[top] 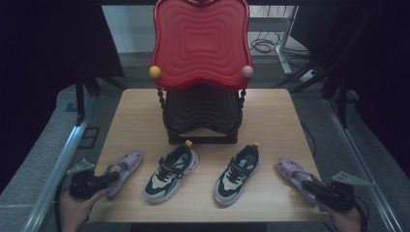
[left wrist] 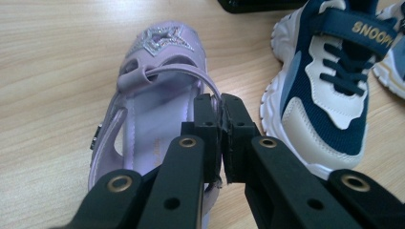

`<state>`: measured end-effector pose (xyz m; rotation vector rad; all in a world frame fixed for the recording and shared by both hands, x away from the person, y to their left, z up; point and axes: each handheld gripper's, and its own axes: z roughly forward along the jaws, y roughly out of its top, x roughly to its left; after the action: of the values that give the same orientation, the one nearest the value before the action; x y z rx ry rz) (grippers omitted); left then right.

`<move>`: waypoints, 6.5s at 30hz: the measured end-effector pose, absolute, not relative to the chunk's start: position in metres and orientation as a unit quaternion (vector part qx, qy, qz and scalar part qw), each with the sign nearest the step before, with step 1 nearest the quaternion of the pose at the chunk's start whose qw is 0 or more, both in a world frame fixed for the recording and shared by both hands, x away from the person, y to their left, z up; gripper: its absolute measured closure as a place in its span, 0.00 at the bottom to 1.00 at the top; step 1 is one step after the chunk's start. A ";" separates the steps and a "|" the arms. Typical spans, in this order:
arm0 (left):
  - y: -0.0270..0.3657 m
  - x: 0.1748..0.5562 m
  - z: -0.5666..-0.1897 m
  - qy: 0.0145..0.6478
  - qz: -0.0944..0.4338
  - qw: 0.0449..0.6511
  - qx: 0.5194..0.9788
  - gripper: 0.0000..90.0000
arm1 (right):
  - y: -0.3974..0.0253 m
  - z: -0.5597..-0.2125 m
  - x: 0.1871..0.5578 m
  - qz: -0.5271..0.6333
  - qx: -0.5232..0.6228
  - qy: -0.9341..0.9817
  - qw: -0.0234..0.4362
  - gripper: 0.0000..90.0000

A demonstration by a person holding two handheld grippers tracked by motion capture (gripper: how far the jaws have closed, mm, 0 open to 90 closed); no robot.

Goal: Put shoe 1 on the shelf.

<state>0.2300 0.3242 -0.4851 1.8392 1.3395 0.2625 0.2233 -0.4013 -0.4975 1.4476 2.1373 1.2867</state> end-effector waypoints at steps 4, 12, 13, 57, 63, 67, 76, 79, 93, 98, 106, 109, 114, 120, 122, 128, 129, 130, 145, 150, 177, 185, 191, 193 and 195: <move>0.324 0.229 -0.483 0.531 0.105 0.421 0.728 0.97 | -0.402 -0.497 0.223 0.457 0.499 0.725 0.127 0.95; 0.326 0.227 -0.481 0.532 0.105 0.446 0.712 0.97 | -0.403 -0.494 0.222 0.472 0.499 0.715 0.131 0.95; 0.326 0.227 -0.480 0.532 0.105 0.449 0.710 0.97 | -0.403 -0.494 0.222 0.474 0.499 0.713 0.132 0.95; 0.323 0.219 -0.458 0.515 0.123 0.515 0.674 0.97 | -0.362 -0.448 0.240 0.561 0.436 0.685 0.161 0.95; 0.320 0.220 -0.455 0.509 0.123 0.520 0.675 0.97 | -0.353 -0.442 0.244 0.567 0.425 0.687 0.162 0.95; 0.319 0.220 -0.452 0.507 0.127 0.523 0.674 0.97 | -0.349 -0.437 0.243 0.574 0.420 0.684 0.164 0.95; 0.313 0.222 -0.441 0.490 0.125 0.538 0.674 0.97 | -0.341 -0.432 0.243 0.578 0.406 0.688 0.164 0.95; 0.309 0.224 -0.437 0.484 0.129 0.540 0.676 0.97 | -0.338 -0.432 0.245 0.578 0.403 0.691 0.161 0.95; 0.292 0.237 -0.431 0.467 0.128 0.544 0.686 0.97 | -0.319 -0.429 0.251 0.582 0.380 0.703 0.150 0.95; 0.287 0.241 -0.428 0.461 0.128 0.544 0.689 0.97 | -0.311 -0.428 0.253 0.581 0.374 0.708 0.146 0.95; 0.279 0.252 -0.423 0.457 0.128 0.537 0.697 0.97 | -0.298 -0.425 0.262 0.585 0.353 0.715 0.145 0.95; 0.276 0.254 -0.422 0.455 0.128 0.538 0.698 0.97 | -0.293 -0.423 0.265 0.588 0.350 0.715 0.143 0.95; 0.270 0.257 -0.418 0.448 0.130 0.543 0.698 0.97 | -0.285 -0.420 0.269 0.591 0.345 0.715 0.141 0.95; 0.263 0.259 -0.409 0.437 0.134 0.549 0.699 0.97 | -0.273 -0.417 0.275 0.586 0.338 0.723 0.137 0.95; 0.261 0.260 -0.407 0.434 0.136 0.551 0.699 0.97 | -0.270 -0.417 0.276 0.588 0.337 0.723 0.136 0.95; 0.254 0.262 -0.403 0.426 0.136 0.556 0.701 0.97 | -0.258 -0.417 0.282 0.590 0.335 0.722 0.132 0.95; 0.254 0.262 -0.403 0.426 0.136 0.556 0.701 0.97 | -0.255 -0.417 0.282 0.591 0.334 0.723 0.130 0.95; 0.253 0.263 -0.402 0.425 0.136 0.557 0.701 0.97 | -0.254 -0.417 0.283 0.591 0.333 0.723 0.131 0.95; 0.234 0.276 -0.401 0.419 0.141 0.559 0.701 0.97 | -0.231 -0.419 0.298 0.597 0.339 0.717 0.121 0.95; 0.221 0.282 -0.399 0.413 0.151 0.560 0.702 0.97 | -0.222 -0.419 0.302 0.599 0.344 0.712 0.123 0.95; 0.182 0.323 -0.399 0.404 0.160 0.560 0.705 0.97 | -0.191 -0.426 0.329 0.602 0.379 0.688 0.144 0.95; 0.174 0.331 -0.395 0.399 0.171 0.562 0.704 0.97 | -0.181 -0.425 0.338 0.605 0.387 0.679 0.151 0.95; 0.169 0.337 -0.394 0.400 0.176 0.566 0.699 0.97 | -0.175 -0.422 0.344 0.607 0.391 0.674 0.159 0.95; 0.168 0.339 -0.394 0.401 0.177 0.568 0.696 0.97 | -0.174 -0.422 0.346 0.607 0.393 0.672 0.159 0.95; 0.167 0.341 -0.394 0.402 0.179 0.569 0.694 0.97 | -0.173 -0.421 0.347 0.609 0.395 0.669 0.158 0.95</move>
<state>0.3407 0.1665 -0.3938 1.6304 0.9430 0.4205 0.3474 -0.1726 -0.4209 1.1306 1.9131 1.7414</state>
